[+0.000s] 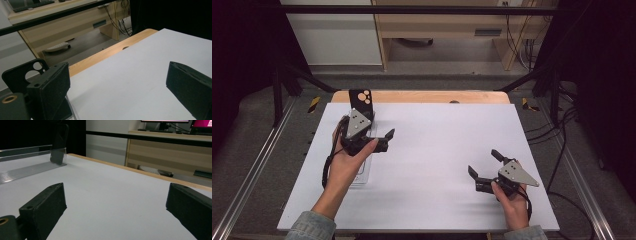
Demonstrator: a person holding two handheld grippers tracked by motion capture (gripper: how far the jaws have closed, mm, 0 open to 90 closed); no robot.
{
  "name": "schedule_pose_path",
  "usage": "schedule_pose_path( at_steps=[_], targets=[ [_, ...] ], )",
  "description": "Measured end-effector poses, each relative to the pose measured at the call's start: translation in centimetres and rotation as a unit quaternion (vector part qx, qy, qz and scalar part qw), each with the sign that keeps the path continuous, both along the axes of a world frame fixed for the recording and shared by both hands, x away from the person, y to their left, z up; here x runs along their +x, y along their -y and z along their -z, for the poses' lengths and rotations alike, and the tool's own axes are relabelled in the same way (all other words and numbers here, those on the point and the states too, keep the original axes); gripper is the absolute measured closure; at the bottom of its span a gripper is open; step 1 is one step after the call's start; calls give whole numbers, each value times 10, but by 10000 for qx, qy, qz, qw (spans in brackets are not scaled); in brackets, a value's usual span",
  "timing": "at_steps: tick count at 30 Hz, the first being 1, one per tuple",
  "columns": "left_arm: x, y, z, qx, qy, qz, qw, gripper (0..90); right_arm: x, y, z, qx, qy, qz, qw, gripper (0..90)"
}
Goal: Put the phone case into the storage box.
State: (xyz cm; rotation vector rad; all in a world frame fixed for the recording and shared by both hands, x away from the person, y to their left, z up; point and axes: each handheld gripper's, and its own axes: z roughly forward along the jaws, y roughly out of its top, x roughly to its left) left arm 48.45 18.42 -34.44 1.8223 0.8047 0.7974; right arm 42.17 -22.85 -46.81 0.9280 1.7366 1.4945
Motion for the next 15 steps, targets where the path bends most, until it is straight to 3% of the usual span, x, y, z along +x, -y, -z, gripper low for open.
schedule_pose_path(
  at_steps=[8, 15],
  targets=[
    [-12, -4, 6, -232, 343, 29, 9991, 40, 0, 0, 0, -20, 18, 10, 10000, 30],
    [-23, -10, 2, -429, 452, 15, 9981, 39, 0, 0, -1, -41, 18, 11, 10000, 30]
  ],
)
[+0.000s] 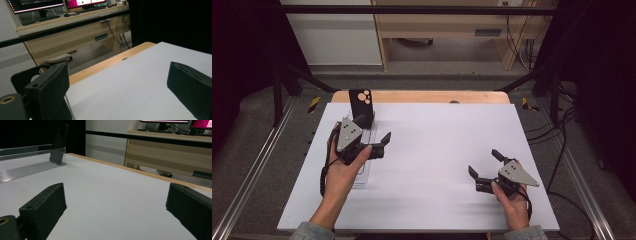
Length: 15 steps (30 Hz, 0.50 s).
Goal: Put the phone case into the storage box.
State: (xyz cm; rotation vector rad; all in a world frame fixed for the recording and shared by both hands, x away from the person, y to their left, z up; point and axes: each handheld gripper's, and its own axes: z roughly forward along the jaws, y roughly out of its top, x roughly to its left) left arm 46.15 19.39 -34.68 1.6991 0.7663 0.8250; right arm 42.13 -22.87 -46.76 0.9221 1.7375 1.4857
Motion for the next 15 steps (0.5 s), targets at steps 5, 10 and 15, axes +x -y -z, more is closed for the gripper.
schedule_pose_path(
  at_steps=[5, 10, 15],
  targets=[
    [-11, -3, -1, -122, 72, 37, 9999, 33, 1, -1, 0, -17, 4, -6, 10000, 30],
    [-17, -5, 0, -147, 76, 85, 9998, 33, 0, 0, 0, -9, -4, 11, 10000, 30],
    [-25, -7, -1, -85, 148, 157, 9997, 32, 1, 0, -1, -68, 23, 33, 10000, 30]
  ],
)
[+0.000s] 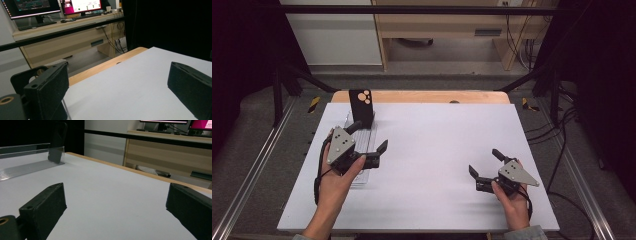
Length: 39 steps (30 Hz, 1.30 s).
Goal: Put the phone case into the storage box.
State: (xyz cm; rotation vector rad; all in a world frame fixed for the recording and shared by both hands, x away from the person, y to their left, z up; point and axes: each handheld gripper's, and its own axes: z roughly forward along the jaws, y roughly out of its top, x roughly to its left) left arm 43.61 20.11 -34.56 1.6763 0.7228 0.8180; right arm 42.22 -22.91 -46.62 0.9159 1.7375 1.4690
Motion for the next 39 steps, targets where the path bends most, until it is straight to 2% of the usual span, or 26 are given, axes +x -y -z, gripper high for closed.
schedule_pose_path(
  at_steps=[11, 18, 24, 25, 27, 29, 30, 33, 39],
  targets=[
    [-8, -4, -1, 9, -14, -89, 10000, 32, 0, 0, 0, -3, -6, -16, 10000, 31],
    [-14, -16, -1, 101, 50, -200, 9997, 32, 0, 0, -1, -50, -1, 5, 10000, 31],
    [-26, -26, -3, 23, 20, -252, 9997, 30, 0, -1, 0, -116, -8, 15, 9999, 31],
    [-26, -29, -3, 51, 82, -261, 9996, 30, 0, -1, 0, -132, -9, 15, 9999, 31],
    [-27, -31, -4, 55, 75, -282, 9996, 30, 0, -1, 0, -133, -13, 17, 9999, 31],
    [-30, -39, -7, -15, 88, -374, 9993, 27, 1, -3, 1, -182, -22, -12, 9998, 31],
    [-32, -41, -8, -70, 17, -414, 9991, 25, 1, -4, 1, -188, -26, -24, 9998, 31],
    [-34, -46, -10, -112, 10, -432, 9990, 22, 1, -5, 1, -189, -29, -41, 9998, 31],
    [-40, -57, -13, -229, 92, -472, 9986, 19, 0, -4, 1, -167, -13, -38, 9999, 31]
  ],
)
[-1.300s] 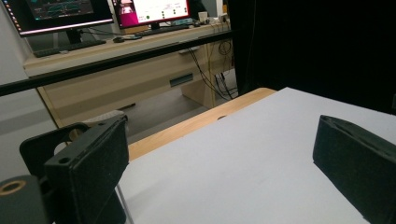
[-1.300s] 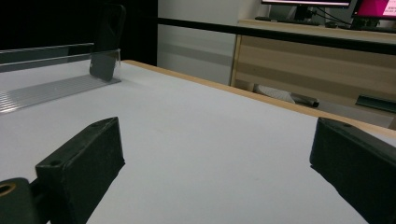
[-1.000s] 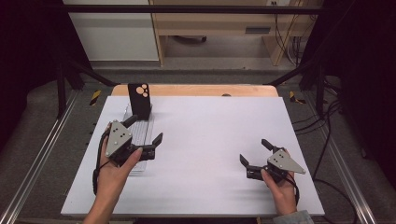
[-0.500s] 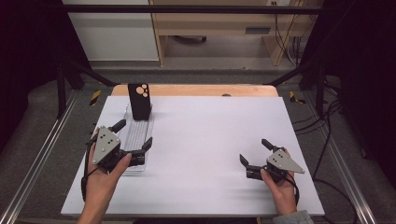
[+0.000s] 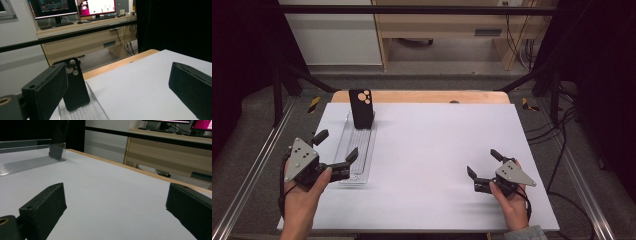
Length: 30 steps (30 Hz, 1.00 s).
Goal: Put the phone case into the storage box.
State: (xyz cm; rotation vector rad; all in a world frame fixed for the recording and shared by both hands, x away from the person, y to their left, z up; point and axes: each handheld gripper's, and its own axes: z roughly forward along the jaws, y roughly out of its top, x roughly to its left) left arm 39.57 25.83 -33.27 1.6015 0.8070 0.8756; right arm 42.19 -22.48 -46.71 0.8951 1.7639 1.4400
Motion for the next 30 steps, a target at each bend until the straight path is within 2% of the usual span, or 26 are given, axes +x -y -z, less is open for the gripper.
schedule_pose_path(
  at_steps=[9, 14, 25, 30],
  targets=[
    [-10, -15, 3, -76, 71, -10, 9999, 16, 0, 1, 0, 25, 0, 13, 10000, 31],
    [-16, -25, 10, -152, 242, -78, 9996, 14, 0, 1, 0, 13, 0, 12, 10000, 32],
    [-24, -38, 22, -266, 347, -125, 9990, 7, -1, 1, 0, 29, 2, 20, 10000, 32],
    [-27, -44, 31, -330, 298, -154, 9989, 6, -1, 2, 0, 33, -1, 24, 10000, 34]
  ],
)
